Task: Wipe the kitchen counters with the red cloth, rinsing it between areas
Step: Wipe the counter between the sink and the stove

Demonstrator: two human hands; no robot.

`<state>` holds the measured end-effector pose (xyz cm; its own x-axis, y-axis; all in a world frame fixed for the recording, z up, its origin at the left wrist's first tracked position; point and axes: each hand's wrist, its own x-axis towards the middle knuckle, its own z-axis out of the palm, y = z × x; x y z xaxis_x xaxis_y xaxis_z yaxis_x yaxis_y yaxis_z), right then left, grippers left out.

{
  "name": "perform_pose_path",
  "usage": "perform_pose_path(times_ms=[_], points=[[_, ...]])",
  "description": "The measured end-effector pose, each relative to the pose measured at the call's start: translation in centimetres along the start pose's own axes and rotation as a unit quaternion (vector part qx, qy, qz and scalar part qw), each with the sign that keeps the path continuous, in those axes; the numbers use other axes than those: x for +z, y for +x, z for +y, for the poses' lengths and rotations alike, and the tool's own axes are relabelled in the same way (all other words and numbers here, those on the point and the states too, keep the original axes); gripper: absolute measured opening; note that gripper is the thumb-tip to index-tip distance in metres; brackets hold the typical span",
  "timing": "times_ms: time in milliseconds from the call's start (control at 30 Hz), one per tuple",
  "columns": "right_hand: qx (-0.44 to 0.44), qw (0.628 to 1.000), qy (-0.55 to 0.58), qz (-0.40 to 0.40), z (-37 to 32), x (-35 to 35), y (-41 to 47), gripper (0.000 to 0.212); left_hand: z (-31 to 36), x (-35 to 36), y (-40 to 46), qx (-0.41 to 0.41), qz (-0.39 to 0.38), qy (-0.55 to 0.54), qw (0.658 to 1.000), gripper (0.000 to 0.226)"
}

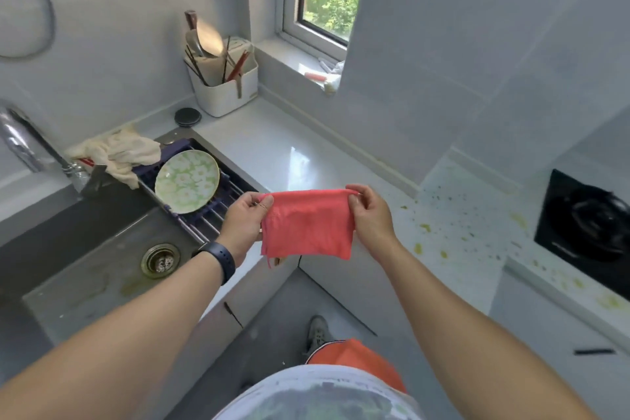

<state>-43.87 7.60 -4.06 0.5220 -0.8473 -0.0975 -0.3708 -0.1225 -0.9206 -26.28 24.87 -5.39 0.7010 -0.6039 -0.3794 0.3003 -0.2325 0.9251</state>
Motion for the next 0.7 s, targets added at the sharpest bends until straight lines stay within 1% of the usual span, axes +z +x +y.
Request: perform_pose_path(times_ms=[133, 300, 367, 467, 533, 700], points=[[0.005, 0.999, 0.008, 0.037, 1.9, -4.0, 0.0, 0.022, 1.0, 4.1, 0.3, -0.005, -0.041, 0.014, 0.999, 0.018], [0.018, 0.999, 0.006, 0.050, 4.0, -7.6, 1.3, 0.025, 0.9, 8.5, 2.2, -0.004, -0.053, 0.038, 0.998, 0.017], [0.006, 0.999, -0.028, 0.028, 4.6, -9.4, 2.4, 0.032, 0.5, 10.7, 3.4, 0.014, -0.032, 0.071, 0.997, 0.018], [-0.008, 0.995, -0.091, -0.044, 5.7, -10.9, 3.9, 0.040, 0.3, 14.1, 4.9, 0.029, 0.026, 0.116, 0.993, 0.014], [0.012, 0.993, -0.097, -0.071, 7.2, -11.7, 5.4, 0.035, 0.3, 16.2, 6.2, 0.022, 0.057, 0.133, 0.989, 0.013], [0.051, 0.991, -0.087, -0.090, 10.0, -12.9, 9.5, 0.021, -0.4, 19.1, 9.0, -0.011, 0.074, 0.133, 0.988, 0.017]])
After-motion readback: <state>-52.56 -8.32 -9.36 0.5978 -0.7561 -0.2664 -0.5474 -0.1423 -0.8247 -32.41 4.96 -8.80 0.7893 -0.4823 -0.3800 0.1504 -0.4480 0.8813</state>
